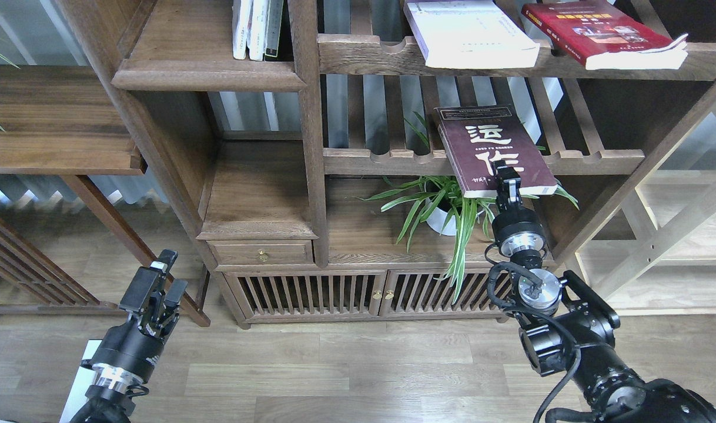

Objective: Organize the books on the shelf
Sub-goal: 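Pull the maroon book off the shelf and lower it toward the robot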

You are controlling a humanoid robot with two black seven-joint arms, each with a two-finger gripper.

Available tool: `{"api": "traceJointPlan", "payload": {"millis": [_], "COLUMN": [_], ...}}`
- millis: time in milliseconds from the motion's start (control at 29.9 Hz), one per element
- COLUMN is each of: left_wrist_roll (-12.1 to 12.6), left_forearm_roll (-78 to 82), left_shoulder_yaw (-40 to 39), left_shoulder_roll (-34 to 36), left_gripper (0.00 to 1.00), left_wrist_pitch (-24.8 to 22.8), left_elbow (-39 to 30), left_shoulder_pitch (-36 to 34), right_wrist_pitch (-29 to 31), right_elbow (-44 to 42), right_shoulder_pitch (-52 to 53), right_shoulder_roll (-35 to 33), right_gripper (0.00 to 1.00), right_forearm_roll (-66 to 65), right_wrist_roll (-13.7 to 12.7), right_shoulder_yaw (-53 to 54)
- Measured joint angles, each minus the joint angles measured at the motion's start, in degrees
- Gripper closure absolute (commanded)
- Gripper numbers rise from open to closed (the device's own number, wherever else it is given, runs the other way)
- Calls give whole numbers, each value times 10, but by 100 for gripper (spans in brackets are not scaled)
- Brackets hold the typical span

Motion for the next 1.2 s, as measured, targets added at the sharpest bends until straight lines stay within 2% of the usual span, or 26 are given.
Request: {"api": "traceJointPlan", "payload": {"millis": [67,267,568,869,1070,1204], "left_wrist_roll": [0,0,1,2,4,4], "left_forearm_roll": [0,0,0,0,0,0], "left_shoulder_yaw": [0,2,5,12,47,79], "left_shoulder_roll": [0,0,0,0,3,31], "left_gripper": [1,1,1,1,1,1], "left_wrist_pitch": [0,0,0,0,0,0], "left_elbow": [0,0,1,2,2,-5], "left_shoulder_pitch": [0,2,3,6,24,43], "right_wrist_pitch": [21,88,93,93,92,92], "right_elbow": [2,3,42,98,144,181], "right_shoulder_pitch": [-2,-10,-69,-178,-253,-291], "right_shoulder_roll": [0,0,0,0,0,0], "right_gripper": [95,97,98,99,99,99], "right_forearm_roll": [0,-15,-19,-21,-27,-45], "right_wrist_roll": [0,-8,-9,-26,-33,-33], "right_shoulder_yaw": [-1,-20,-35,-47,-59,-67]}}
